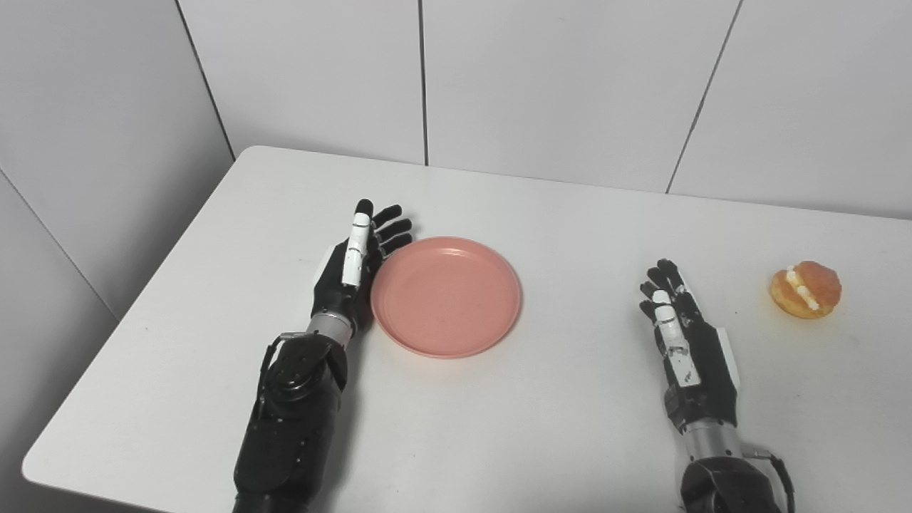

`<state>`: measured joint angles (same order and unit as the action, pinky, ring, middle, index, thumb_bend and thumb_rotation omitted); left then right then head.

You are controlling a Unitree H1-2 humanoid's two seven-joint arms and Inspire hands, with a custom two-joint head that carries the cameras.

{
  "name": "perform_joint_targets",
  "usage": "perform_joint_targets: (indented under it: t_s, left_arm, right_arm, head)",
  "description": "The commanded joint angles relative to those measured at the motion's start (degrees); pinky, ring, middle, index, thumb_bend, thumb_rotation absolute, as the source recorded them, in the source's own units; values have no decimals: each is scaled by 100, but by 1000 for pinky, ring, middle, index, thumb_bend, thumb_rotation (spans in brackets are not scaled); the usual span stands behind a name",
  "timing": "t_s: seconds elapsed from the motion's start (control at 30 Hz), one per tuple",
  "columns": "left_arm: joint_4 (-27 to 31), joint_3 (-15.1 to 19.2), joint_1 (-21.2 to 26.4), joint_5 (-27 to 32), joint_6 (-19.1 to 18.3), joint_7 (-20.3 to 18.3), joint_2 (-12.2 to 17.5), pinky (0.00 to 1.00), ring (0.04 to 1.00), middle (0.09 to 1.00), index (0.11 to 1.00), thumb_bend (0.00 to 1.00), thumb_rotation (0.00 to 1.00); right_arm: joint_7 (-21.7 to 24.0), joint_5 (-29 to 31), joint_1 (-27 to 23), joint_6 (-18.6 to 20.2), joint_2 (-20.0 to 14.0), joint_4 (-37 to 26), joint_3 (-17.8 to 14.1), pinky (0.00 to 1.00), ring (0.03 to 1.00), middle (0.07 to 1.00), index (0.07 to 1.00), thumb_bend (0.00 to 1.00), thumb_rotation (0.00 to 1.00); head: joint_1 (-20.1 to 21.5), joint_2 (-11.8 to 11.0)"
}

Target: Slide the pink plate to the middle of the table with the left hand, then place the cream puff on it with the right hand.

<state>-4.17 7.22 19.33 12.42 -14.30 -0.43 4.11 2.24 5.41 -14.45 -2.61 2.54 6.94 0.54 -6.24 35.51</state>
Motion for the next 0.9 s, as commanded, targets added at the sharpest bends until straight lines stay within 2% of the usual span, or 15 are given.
perform_joint_targets:
  t_s: [0.0,0.17,0.3,0.37,0.47,0.63,0.73,0.87]
  left_arm:
    - [295,-51,41,73,23,-64,-100,823,833,820,791,651,1000]
    - [484,-254,-201,42,48,-209,-301,843,856,843,816,631,1000]
    - [640,-308,-368,113,57,-185,-484,859,867,854,824,630,1000]
    - [700,-292,-416,134,48,-175,-553,879,874,864,836,630,1000]
    - [763,-330,-513,135,128,-231,-576,888,881,872,846,624,1000]
    - [895,-389,-650,217,128,-334,-590,899,890,886,864,616,1000]
    - [911,-417,-712,311,209,-468,-580,938,917,910,891,625,1000]
    - [918,-451,-786,266,296,-468,-625,914,911,901,881,611,998]
  right_arm:
    - [-17,-3,-33,-111,80,-116,7,934,922,922,908,616,699]
    - [-34,-50,-32,-29,104,-184,69,939,927,930,912,600,730]
    - [-93,-35,-29,7,171,-222,61,936,928,931,913,605,733]
    - [-154,-23,-32,-10,227,-213,37,913,909,909,889,611,674]
    - [-242,-153,-42,-81,264,-173,66,904,901,900,882,615,676]
    - [-240,-294,-38,45,275,-254,157,924,918,915,899,598,707]
    - [-161,-360,-52,44,226,-260,262,967,950,950,938,578,787]
    - [-213,-492,-67,66,216,-244,334,971,958,962,946,568,843]
  head:
    - [31,8]
    - [296,67]
    - [485,110]
    - [593,121]
    - [720,151]
    - [1060,199]
    - [1236,198]
    - [1403,207]
